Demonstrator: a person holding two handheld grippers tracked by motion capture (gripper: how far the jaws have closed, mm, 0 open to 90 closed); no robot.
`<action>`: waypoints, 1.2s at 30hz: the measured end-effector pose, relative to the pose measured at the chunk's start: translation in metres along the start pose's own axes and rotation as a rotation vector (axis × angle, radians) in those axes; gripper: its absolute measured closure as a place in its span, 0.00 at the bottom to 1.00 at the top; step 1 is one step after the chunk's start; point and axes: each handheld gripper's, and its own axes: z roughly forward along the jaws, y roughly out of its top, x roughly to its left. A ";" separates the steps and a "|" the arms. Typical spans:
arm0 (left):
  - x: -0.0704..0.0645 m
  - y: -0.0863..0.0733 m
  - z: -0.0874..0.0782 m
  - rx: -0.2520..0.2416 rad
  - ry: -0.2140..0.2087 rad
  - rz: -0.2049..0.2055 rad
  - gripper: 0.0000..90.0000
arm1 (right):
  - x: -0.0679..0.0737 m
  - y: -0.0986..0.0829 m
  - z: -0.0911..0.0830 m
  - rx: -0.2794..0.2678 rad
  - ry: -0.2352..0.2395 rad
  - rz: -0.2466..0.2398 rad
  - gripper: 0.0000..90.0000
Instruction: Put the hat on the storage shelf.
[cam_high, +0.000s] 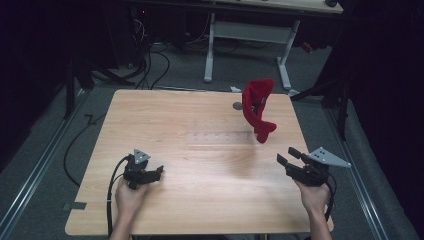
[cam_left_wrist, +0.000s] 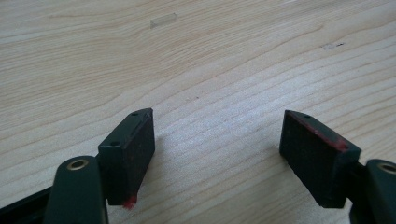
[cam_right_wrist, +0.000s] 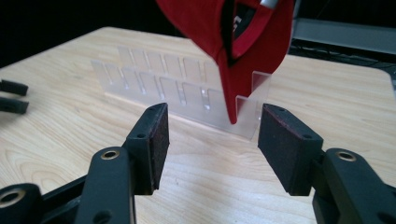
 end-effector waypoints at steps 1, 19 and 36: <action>0.000 0.000 0.000 0.001 0.000 0.001 0.30 | 0.002 -0.002 0.003 0.008 0.000 -0.005 0.48; 0.000 0.000 0.000 0.000 0.000 0.000 0.30 | 0.022 -0.023 0.031 0.070 0.013 -0.016 0.54; 0.000 0.000 0.000 0.000 0.000 0.001 0.30 | 0.031 -0.045 0.061 0.169 0.040 -0.007 0.53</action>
